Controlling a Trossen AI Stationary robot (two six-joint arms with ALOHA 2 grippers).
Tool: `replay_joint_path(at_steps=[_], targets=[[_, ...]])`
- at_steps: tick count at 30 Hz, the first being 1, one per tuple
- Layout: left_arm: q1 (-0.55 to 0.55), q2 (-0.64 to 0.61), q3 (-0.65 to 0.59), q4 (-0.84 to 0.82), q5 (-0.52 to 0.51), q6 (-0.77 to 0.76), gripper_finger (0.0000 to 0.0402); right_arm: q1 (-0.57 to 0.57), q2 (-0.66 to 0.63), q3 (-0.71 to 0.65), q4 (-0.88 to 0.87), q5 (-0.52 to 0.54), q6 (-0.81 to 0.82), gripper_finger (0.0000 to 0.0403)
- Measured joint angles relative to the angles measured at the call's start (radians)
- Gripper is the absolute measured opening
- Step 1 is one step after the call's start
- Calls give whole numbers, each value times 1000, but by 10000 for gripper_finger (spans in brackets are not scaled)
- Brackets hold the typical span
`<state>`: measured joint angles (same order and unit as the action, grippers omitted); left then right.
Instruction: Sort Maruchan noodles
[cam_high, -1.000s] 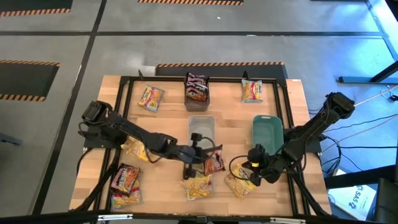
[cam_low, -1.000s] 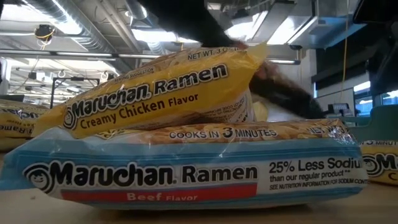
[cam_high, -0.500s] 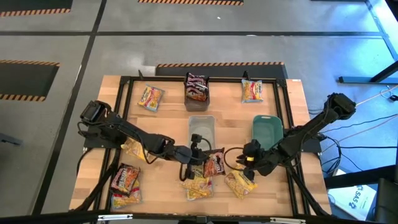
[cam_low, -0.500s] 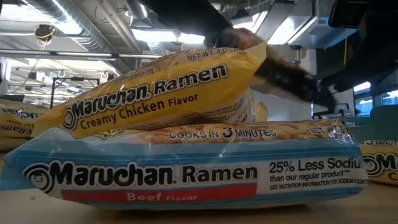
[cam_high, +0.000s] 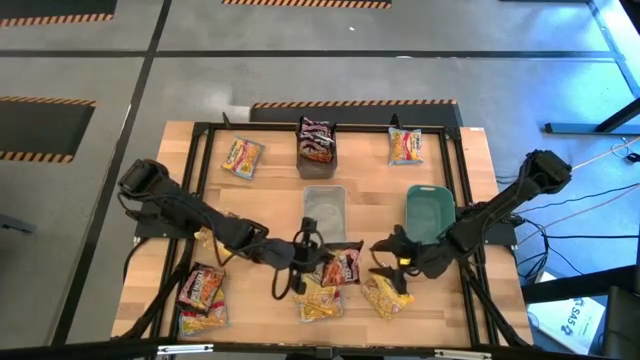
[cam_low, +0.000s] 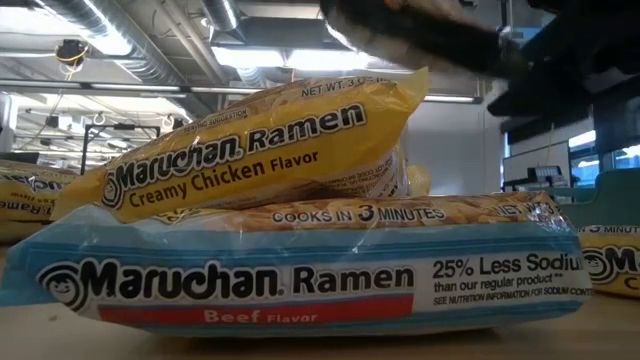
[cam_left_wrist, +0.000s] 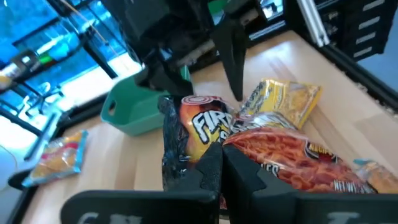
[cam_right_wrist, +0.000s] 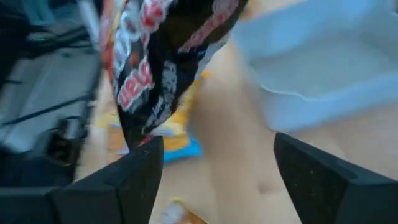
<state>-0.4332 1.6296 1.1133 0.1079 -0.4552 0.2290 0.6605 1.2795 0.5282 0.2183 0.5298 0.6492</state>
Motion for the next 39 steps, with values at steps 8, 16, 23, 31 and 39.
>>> replay_joint_path(at_steps=[8,16,23,31,39], targets=[[-9,-10,0,-2,-9,10,0,-42,-1,-90,304,16,-157,292],[-8,-10,0,16,-9,18,0,-48,-1,-79,317,-2,-153,297],[-6,-10,0,22,-12,19,0,-48,-1,-79,313,-16,-157,385],[-3,-10,0,39,-41,20,0,-51,24,-78,338,24,-154,347],[-2,-10,0,66,-41,44,0,-132,144,-78,542,-174,-178,324]])
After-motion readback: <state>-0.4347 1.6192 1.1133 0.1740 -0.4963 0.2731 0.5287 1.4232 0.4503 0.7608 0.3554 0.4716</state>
